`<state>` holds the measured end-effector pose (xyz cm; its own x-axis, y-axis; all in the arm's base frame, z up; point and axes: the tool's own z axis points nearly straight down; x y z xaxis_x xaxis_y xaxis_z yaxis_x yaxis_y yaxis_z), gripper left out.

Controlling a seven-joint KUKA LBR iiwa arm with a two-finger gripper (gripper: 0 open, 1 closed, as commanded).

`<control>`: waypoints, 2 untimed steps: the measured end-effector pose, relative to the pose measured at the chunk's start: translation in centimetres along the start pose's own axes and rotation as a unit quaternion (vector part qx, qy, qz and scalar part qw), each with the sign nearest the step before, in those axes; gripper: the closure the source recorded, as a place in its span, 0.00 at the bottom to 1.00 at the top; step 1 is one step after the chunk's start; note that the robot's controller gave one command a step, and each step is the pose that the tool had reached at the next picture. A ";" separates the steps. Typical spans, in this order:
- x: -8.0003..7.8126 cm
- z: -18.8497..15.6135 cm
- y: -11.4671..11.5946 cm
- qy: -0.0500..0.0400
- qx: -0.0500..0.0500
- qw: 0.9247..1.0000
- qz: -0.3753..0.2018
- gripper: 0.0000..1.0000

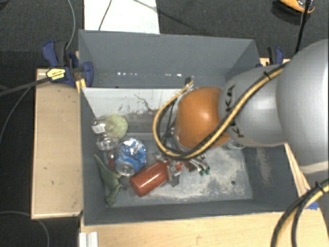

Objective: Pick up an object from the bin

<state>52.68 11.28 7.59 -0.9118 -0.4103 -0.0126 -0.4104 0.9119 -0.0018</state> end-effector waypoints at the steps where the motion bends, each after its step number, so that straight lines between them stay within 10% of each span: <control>1: 0.1 -2.1 0.0 0.003 -0.001 1.000 0.001 1.00; 2: 0.0 -4.6 0.0 0.001 0.000 1.000 0.001 1.00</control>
Offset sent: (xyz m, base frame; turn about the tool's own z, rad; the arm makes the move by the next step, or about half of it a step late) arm 0.0001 -0.0001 0.1011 0.0000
